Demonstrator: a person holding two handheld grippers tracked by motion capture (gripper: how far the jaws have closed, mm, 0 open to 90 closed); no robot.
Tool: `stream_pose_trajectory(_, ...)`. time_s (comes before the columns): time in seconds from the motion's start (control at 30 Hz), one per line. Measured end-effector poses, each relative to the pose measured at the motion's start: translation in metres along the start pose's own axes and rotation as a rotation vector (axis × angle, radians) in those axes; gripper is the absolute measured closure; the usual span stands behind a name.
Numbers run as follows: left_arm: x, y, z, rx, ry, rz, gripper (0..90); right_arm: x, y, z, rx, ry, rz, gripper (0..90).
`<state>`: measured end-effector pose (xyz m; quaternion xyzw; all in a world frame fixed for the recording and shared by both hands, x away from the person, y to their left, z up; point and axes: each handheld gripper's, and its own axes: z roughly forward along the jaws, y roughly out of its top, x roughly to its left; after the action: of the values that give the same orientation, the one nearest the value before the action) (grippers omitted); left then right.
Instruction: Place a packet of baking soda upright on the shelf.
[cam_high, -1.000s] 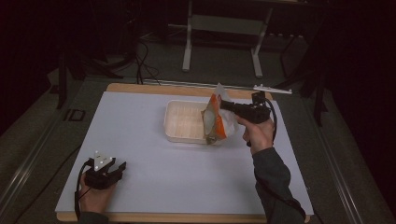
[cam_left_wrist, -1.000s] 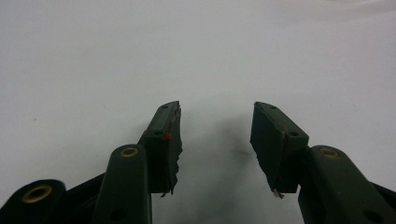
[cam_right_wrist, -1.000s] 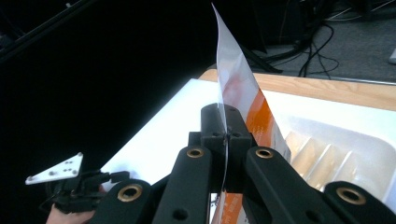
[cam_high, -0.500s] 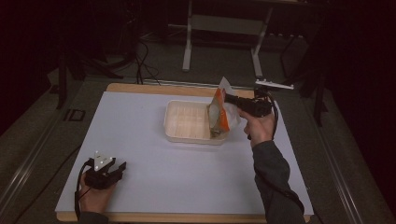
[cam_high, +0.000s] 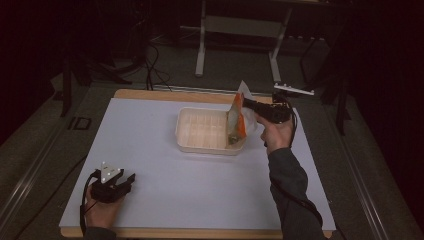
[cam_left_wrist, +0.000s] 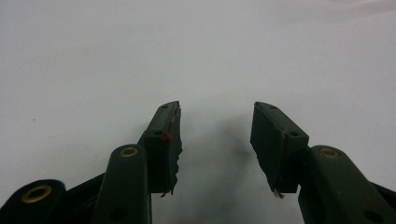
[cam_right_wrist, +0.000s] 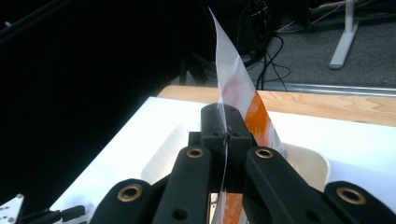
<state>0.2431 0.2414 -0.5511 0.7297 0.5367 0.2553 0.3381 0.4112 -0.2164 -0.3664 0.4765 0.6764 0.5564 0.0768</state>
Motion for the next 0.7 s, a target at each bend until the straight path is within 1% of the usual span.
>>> stream_pose_trajectory(0.07, 0.000, 0.000, 0.000, 0.001, 0.000, 0.000, 52.5, 0.001, -0.002, 0.003, 0.003, -0.005, 0.002, 90.0)
stream_pose_trajectory(0.2, 0.000, 0.000, 0.000, 0.001, -0.002, 0.000, 52.5, 0.002, -0.005, 0.008, 0.002, 0.004, 0.013, 90.0)
stream_pose_trajectory(0.27, 0.000, 0.000, 0.000, 0.001, -0.002, 0.000, 52.4, 0.005, -0.005, 0.011, 0.009, 0.009, 0.008, 90.0)
stream_pose_trajectory(0.43, 0.000, 0.000, 0.000, -0.001, -0.003, 0.000, 52.4, 0.010, -0.008, 0.018, 0.019, -0.006, -0.003, 90.0)
stream_pose_trajectory(0.5, 0.000, 0.000, 0.000, -0.001, -0.003, 0.001, 52.4, 0.010, -0.010, 0.020, 0.025, -0.025, -0.015, 90.0)
stream_pose_trajectory(0.6, 0.000, 0.000, 0.000, -0.001, -0.003, 0.000, 52.4, 0.008, -0.013, 0.021, 0.025, -0.026, -0.005, 90.0)
stream_pose_trajectory(0.7, 0.000, 0.000, 0.000, 0.001, -0.002, 0.001, 52.4, 0.007, -0.016, 0.022, 0.027, -0.028, -0.004, 90.0)
